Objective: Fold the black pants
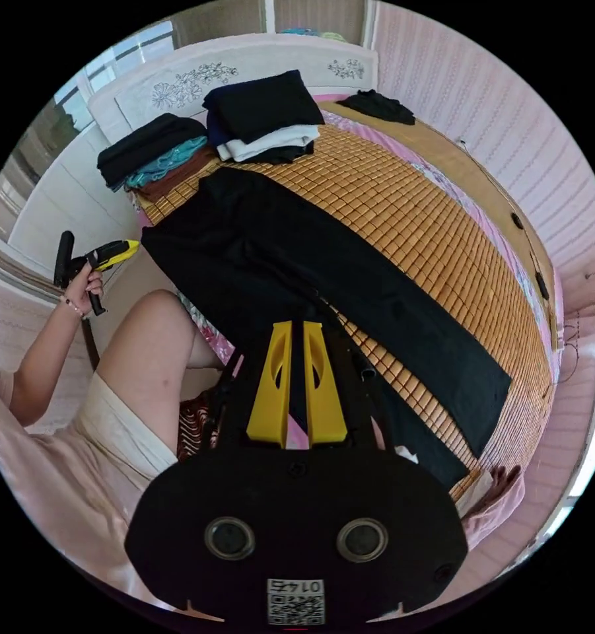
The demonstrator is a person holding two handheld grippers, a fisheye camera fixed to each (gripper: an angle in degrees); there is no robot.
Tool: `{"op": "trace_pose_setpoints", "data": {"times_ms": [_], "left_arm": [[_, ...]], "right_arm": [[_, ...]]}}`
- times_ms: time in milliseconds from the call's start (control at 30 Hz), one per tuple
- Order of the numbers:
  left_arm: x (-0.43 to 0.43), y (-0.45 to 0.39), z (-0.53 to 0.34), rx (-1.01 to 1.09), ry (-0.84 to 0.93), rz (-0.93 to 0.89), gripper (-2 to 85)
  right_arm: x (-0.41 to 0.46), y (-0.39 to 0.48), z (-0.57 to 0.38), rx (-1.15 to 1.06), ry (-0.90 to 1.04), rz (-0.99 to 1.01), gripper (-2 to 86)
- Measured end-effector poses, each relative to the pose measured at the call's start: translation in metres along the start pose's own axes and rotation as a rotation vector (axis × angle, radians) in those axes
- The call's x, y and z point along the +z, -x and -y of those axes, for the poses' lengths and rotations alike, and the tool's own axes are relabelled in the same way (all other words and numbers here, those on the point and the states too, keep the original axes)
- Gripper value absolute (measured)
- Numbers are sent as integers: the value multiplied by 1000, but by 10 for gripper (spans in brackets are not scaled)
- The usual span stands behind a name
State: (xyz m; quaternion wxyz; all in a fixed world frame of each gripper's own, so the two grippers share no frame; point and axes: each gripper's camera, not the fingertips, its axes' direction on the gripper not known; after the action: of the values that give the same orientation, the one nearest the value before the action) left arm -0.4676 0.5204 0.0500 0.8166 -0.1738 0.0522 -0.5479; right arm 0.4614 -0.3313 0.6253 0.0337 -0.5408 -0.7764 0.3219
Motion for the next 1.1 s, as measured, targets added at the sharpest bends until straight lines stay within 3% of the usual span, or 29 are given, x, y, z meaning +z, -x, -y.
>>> {"op": "trace_pose_setpoints", "data": {"times_ms": [100, 233, 367, 533, 800, 967, 1100], "left_arm": [[-29, -4, -8, 66, -99, 117, 79], [-30, 6, -2, 50, -93, 115, 87], [-17, 22, 11, -35, -69, 27, 95], [4, 25, 17, -56, -2, 93, 70], [15, 23, 5, 32, 45, 160, -6], [15, 23, -7, 1, 28, 161, -3], [5, 12, -19, -3, 34, 220, 24]], "right_arm": [[16, 44, 84, -189, -4, -3, 9], [52, 104, 186, -376, 3, -10, 3], [91, 139, 255, -419, 34, -10, -4], [150, 162, 328, -399, 59, -15, -9], [197, 169, 388, -477, 178, -105, -5], [197, 172, 382, -552, 137, -112, -7], [143, 146, 325, -481, -51, -68, -9]]}}
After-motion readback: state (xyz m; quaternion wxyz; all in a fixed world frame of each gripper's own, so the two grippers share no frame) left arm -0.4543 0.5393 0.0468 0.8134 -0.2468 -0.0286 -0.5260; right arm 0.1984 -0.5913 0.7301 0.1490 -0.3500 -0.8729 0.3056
